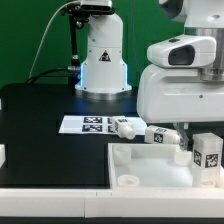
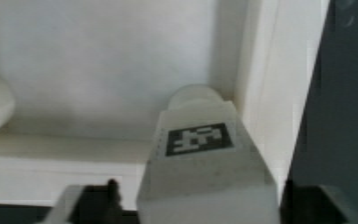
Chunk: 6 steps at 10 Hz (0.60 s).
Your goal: Assemble one leg
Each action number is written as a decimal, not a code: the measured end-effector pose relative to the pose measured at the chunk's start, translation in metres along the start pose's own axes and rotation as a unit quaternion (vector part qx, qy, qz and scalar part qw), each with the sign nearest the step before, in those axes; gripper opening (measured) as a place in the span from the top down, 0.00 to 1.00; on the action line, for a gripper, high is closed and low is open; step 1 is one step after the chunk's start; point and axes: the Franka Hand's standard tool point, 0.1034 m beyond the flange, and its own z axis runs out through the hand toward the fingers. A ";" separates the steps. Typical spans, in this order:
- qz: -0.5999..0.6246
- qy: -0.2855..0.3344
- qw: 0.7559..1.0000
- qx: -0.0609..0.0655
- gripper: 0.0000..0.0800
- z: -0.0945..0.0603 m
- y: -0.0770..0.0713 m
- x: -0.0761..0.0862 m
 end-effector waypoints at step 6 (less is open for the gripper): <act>0.277 -0.001 0.961 0.001 0.64 0.001 -0.003 -0.001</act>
Offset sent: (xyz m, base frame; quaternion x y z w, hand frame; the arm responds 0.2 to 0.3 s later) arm 0.0000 0.0000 0.0000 0.0000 0.0000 0.1938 0.9810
